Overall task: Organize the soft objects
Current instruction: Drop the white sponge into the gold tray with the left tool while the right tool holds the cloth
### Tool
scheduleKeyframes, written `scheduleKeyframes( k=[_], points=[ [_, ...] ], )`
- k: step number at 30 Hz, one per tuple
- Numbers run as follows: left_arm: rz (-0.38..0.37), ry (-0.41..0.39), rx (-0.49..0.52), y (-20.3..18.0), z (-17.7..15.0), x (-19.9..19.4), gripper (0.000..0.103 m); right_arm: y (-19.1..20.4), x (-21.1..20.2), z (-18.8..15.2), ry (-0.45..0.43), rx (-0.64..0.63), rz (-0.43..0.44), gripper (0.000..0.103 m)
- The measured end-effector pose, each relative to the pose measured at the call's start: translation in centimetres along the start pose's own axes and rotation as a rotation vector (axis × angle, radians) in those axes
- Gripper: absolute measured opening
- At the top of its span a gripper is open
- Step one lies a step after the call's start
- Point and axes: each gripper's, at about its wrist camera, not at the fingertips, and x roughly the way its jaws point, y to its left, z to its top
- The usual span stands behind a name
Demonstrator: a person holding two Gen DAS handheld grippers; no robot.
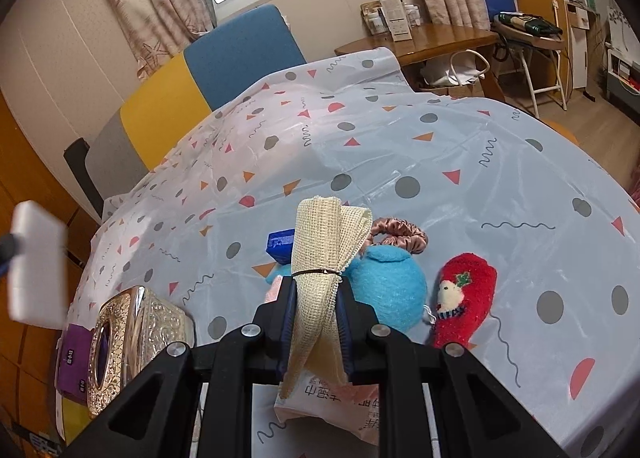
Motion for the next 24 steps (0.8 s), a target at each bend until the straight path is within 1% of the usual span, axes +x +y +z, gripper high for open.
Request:
scheduleKeyframes(
  k=[2, 4, 5, 7, 8, 9, 13, 17, 18, 22, 23, 24],
  points=[
    [0.043, -0.033, -0.019, 3.0, -0.4, -2.5, 0.017, 0.1, 0.0, 0.0, -0.003, -0.006, 0.005, 0.019],
    [0.109, -0.052, -0.043, 6.4, -1.2, -4.6, 0.017, 0.3, -0.1, -0.1, -0.005, -0.02, 0.003, 0.019],
    [0.146, -0.051, -0.065, 8.4, -1.8, -5.5, 0.017, 0.4, -0.1, -0.2, -0.005, -0.029, 0.002, 0.019],
    [0.196, -0.041, -0.119, 11.7, -3.1, -6.6, 0.018, 0.7, 0.0, -0.2, -0.004, -0.044, -0.006, 0.019],
    [0.232, -0.025, -0.15, 13.8, -4.1, -6.8, 0.018, 0.8, 0.0, -0.3, -0.002, -0.049, -0.01, 0.019],
    [0.252, -0.013, -0.171, 15.1, -4.9, -6.9, 0.018, 0.9, 0.0, -0.3, -0.002, -0.052, -0.016, 0.019],
    [0.309, 0.063, -0.242, 19.6, -8.3, -5.7, 0.018, 0.6, 0.2, -0.3, 0.004, -0.042, -0.04, 0.019],
    [0.359, 0.169, -0.268, 22.3, -11.4, -2.1, 0.018, 0.4, 0.4, -0.4, 0.011, -0.035, -0.057, 0.019],
    [0.368, 0.183, -0.278, 23.0, -12.0, -1.6, 0.019, 0.4, 0.4, -0.4, 0.01, -0.038, -0.062, 0.019],
    [0.409, 0.245, -0.307, 25.2, -13.0, 1.5, 0.02, 0.7, 0.4, -0.4, 0.008, -0.053, -0.069, 0.019],
    [0.406, 0.254, -0.32, 25.6, -13.3, 2.0, 0.021, 0.8, 0.6, -0.4, 0.013, -0.057, -0.075, 0.019],
    [0.403, 0.256, -0.332, 25.9, -13.4, 2.2, 0.026, 0.8, 0.6, -0.5, 0.016, -0.058, -0.076, 0.019]
  ],
)
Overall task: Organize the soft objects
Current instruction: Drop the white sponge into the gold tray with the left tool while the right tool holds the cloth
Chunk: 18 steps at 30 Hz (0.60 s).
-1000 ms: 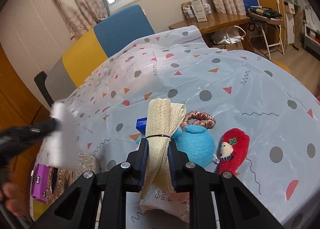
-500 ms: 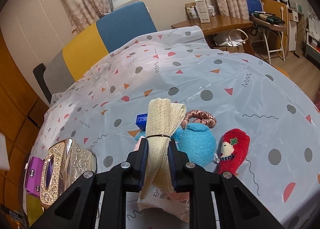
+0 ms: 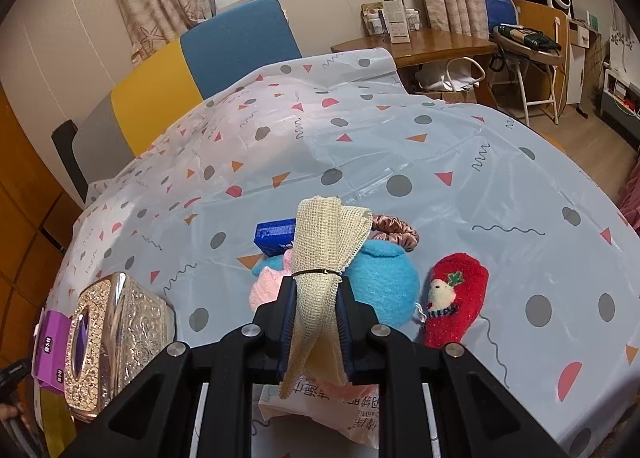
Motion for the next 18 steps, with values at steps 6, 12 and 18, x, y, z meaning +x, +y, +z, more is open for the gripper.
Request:
scheduleKeyframes(
  k=[6, 12, 18],
  points=[
    [-0.041, -0.067, -0.074, 0.6, -1.2, -1.9, 0.056, 0.0, 0.1, 0.0, -0.002, -0.004, -0.001, 0.019],
    [-0.019, -0.133, -0.043, -0.7, -4.2, -5.7, 0.066, 0.1, 0.4, 0.0, 0.009, -0.008, -0.006, 0.019],
    [-0.015, -0.18, -0.035, -2.2, -7.6, -8.7, 0.071, 0.1, 0.5, 0.0, 0.011, -0.007, -0.009, 0.019]
  ],
)
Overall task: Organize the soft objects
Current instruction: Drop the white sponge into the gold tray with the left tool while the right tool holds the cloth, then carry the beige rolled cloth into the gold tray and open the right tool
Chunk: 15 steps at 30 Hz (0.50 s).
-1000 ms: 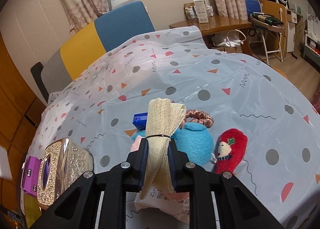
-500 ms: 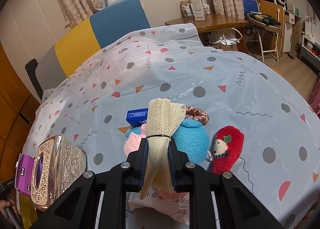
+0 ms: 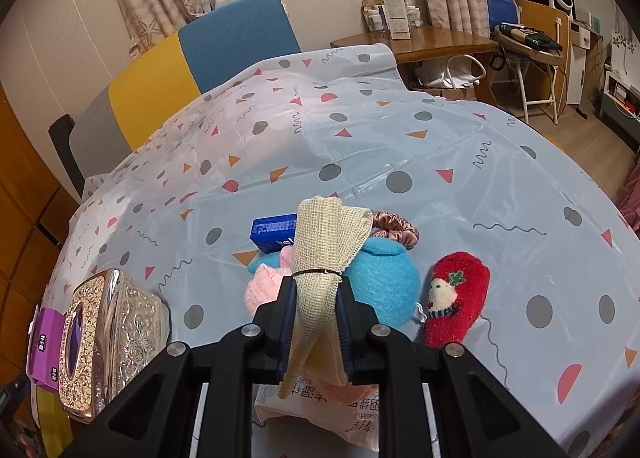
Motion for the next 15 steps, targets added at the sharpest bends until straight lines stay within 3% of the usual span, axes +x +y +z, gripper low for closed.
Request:
scheduleKeyframes(
  k=[6, 12, 15],
  points=[
    [0.052, -0.049, 0.035, -0.9, -1.8, -2.3, 0.088, 0.2, -0.2, 0.0, -0.011, -0.001, 0.027, 0.019],
    [0.121, -0.097, 0.074, -0.7, -2.6, -4.0, 0.095, 0.7, -0.3, -0.1, -0.007, -0.022, 0.061, 0.019],
    [0.121, -0.115, 0.083, -0.5, -2.9, -4.6, 0.098, 0.7, 0.1, -0.3, 0.025, -0.011, 0.075, 0.019]
  ],
)
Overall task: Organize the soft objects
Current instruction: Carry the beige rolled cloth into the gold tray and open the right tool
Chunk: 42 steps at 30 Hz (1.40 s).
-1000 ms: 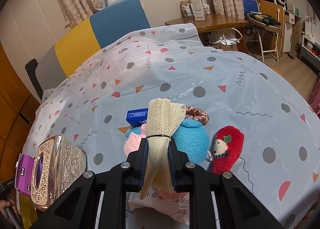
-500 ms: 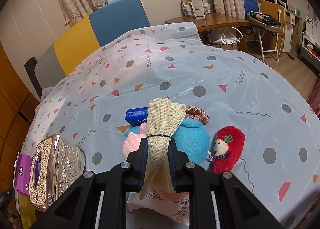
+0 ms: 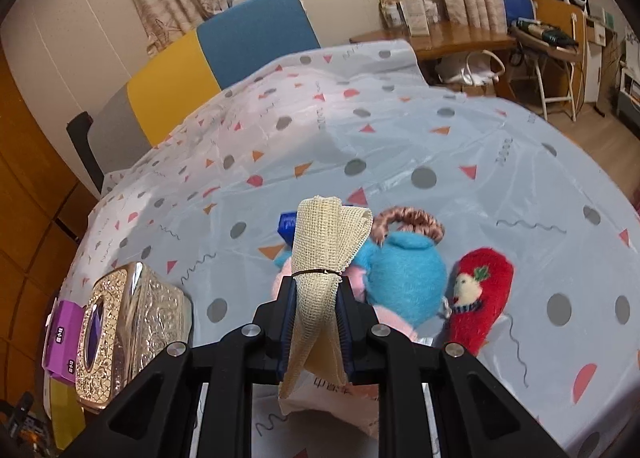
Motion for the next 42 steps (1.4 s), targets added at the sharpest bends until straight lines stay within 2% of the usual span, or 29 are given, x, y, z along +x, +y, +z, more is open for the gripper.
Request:
scheduleKeyframes(
  k=[6, 15, 21, 26, 30, 33, 36, 42],
  points=[
    [0.018, 0.002, -0.004, 0.4, -0.5, -0.4, 0.102, 1.1, -1.3, -0.3, 0.002, 0.003, 0.029, 0.019],
    [0.034, 0.035, -0.031, 1.3, -1.2, 0.4, 0.102, 5.1, -6.1, 0.0, -0.062, -0.05, 0.171, 0.019],
    [0.083, 0.018, -0.029, 2.9, -1.4, 0.4, 0.103, 11.6, -9.1, -0.7, -0.077, -0.159, 0.32, 0.019],
    [0.131, -0.005, -0.056, 5.2, -1.3, 0.0, 0.103, 19.9, -10.9, -2.8, -0.049, -0.301, 0.514, 0.019],
    [0.168, -0.025, -0.078, 7.0, -1.4, -0.5, 0.103, 27.2, -10.5, -6.0, 0.026, -0.435, 0.629, 0.019],
    [0.174, -0.032, -0.104, 8.1, -1.6, -0.8, 0.103, 32.3, -8.2, -9.2, 0.117, -0.524, 0.654, 0.019],
    [0.186, -0.034, -0.109, 8.8, -1.8, -0.8, 0.103, 35.3, -4.5, -11.1, 0.244, -0.514, 0.684, 0.019],
    [0.191, -0.034, -0.138, 9.8, -2.2, -0.7, 0.103, 38.4, 3.8, -15.2, 0.482, -0.457, 0.65, 0.019]
  ],
)
